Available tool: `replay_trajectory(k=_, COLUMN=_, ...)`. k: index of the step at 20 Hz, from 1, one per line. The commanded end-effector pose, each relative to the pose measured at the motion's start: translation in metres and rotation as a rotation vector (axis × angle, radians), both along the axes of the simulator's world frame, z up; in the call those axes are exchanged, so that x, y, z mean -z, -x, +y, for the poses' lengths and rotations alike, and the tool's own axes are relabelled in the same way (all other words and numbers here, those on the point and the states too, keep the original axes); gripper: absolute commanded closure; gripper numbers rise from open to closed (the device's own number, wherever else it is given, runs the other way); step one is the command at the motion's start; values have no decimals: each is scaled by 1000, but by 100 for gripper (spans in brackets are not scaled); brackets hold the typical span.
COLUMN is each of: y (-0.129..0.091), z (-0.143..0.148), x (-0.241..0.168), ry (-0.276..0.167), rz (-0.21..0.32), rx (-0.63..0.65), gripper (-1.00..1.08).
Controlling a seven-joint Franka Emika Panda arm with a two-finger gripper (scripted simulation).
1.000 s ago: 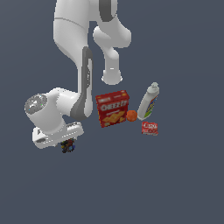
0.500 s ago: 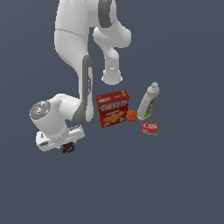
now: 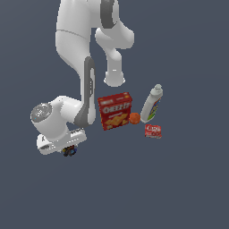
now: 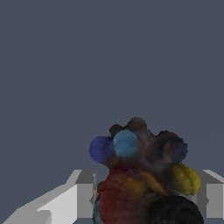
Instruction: Pick up a designated object from a clutter of objects.
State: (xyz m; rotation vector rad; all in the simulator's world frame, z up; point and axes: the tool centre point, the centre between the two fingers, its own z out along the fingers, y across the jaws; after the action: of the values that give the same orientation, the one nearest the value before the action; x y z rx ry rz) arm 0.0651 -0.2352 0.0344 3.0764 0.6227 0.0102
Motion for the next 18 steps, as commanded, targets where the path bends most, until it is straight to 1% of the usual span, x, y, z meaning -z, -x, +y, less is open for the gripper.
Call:
replay_trajectory(k=1, y=0, z=0, x=0, ry=0, rz=0, rx=0, gripper=108)
replay_trajectory(k=6, y=1, z=6, x=-8, ry=0, rz=0, rx=0, gripper=108)
replay_trajectory(k=10, y=3, z=16, x=-22, ry=0, rz=0, rx=0, gripper=108)
replay_trajectory(k=14, y=6, z=32, x=-43, ry=0, rz=0, rx=0, gripper=108)
replay_trajectory(k=18, y=10, z=53, x=-73, ry=0, rz=1, rx=0, gripper=108)
